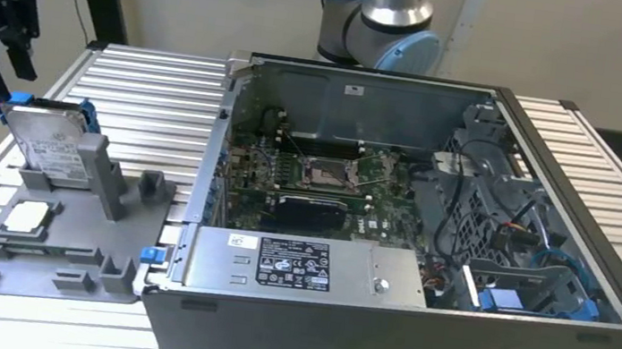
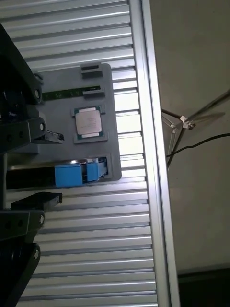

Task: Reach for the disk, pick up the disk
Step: 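Pick up the disk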

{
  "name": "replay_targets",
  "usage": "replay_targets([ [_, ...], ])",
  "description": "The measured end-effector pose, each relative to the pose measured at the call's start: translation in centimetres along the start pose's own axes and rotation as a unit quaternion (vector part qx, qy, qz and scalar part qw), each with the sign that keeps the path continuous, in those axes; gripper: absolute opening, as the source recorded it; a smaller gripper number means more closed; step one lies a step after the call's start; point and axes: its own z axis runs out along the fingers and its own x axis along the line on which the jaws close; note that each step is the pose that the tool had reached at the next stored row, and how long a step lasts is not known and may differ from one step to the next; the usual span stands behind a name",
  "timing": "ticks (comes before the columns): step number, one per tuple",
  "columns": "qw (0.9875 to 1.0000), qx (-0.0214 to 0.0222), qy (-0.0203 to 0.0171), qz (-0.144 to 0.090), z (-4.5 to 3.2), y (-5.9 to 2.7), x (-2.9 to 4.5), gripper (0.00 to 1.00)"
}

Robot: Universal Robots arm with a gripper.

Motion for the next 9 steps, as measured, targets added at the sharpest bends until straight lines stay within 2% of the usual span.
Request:
replay_targets([
  [9,0.9997,-0.0006,-0.0064,-0.025,1.04,0.31,0.04,1.0],
])
